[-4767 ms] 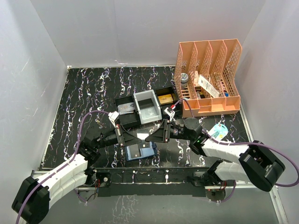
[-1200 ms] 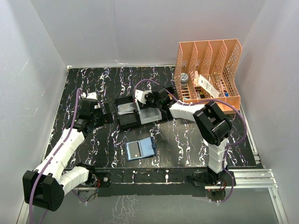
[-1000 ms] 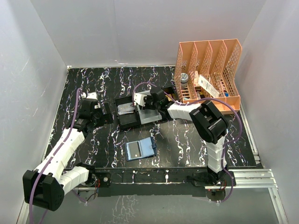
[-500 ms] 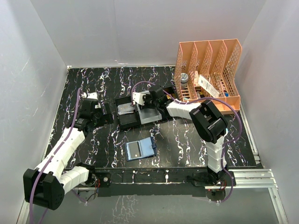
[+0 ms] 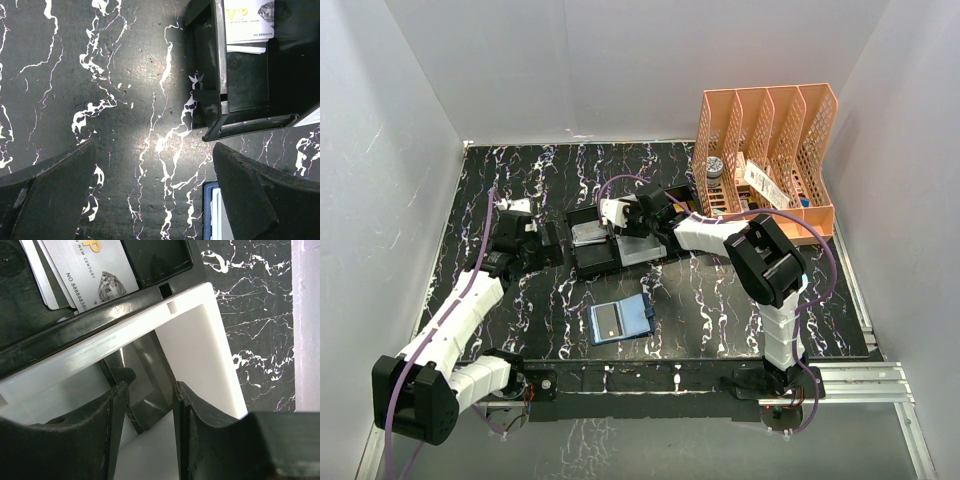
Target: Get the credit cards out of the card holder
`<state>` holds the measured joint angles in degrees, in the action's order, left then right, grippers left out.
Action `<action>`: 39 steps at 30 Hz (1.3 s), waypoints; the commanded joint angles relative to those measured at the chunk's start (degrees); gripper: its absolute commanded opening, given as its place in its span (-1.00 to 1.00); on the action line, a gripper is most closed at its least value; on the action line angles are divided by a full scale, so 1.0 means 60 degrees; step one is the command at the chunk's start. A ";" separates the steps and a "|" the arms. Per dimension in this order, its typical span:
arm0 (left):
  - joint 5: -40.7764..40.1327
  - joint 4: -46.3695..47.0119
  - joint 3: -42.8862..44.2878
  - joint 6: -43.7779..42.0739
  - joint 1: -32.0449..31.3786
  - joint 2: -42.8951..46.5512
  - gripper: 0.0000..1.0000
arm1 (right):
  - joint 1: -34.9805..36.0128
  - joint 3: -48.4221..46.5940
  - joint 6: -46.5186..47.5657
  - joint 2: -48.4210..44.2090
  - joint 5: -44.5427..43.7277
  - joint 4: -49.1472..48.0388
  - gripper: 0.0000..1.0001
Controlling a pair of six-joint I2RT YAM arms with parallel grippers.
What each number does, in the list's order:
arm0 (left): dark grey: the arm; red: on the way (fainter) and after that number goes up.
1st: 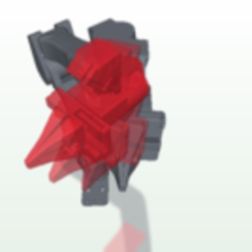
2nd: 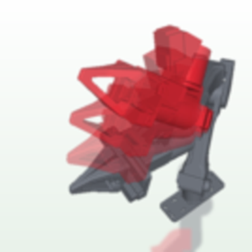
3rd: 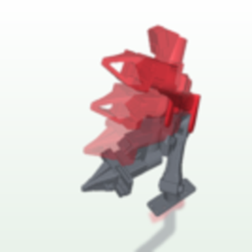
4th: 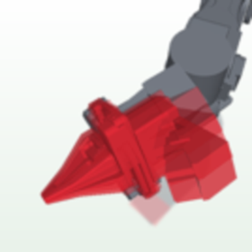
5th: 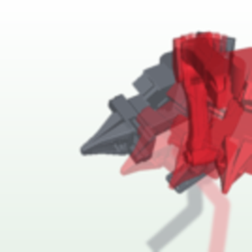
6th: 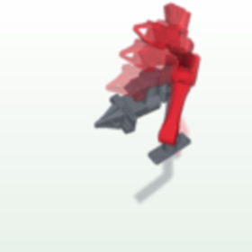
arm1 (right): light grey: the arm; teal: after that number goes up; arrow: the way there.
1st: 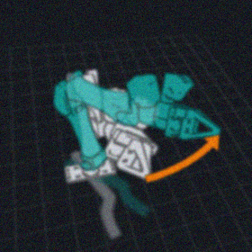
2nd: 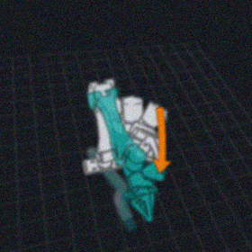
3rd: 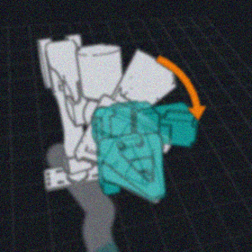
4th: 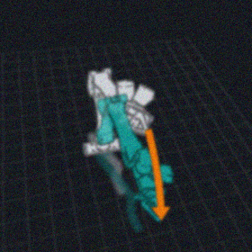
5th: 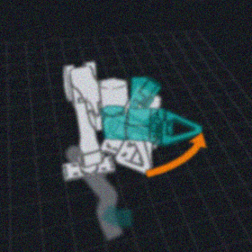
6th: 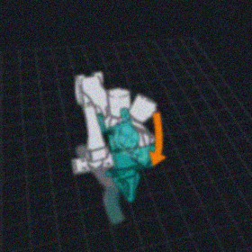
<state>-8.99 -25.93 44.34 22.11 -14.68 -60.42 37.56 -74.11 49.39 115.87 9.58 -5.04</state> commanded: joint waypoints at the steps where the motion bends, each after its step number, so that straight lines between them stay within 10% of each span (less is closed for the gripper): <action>1: 0.0061 -0.0014 0.0094 -0.0125 0.0071 -0.0047 0.97 | 0.0047 -0.0437 -0.0089 -0.0029 0.0101 -0.0094 -0.19; 12: 0.0162 -0.0001 0.0101 -0.0124 0.0070 -0.0066 0.97 | 0.0041 -0.0582 -0.1962 -0.0993 -0.0854 -0.0944 -0.12; 21: 0.0375 0.0055 0.0071 -0.0110 0.0064 0.0005 0.97 | 0.0012 -0.0009 -0.9250 -0.3162 -0.3573 -0.0009 0.26; 30: 0.0540 0.0079 0.0060 -0.0110 0.0059 -0.0035 0.97 | -0.0229 0.2127 -1.6189 -0.4495 0.0248 0.1266 0.46; 39: 0.0894 0.0157 0.0010 -0.0110 0.0062 -0.0066 0.97 | -0.0041 0.4113 -1.7914 -0.4873 0.2197 -0.0649 0.34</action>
<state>-5.34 -25.69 44.34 22.06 -14.68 -61.08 36.32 -50.46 -50.92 88.90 17.04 -1.32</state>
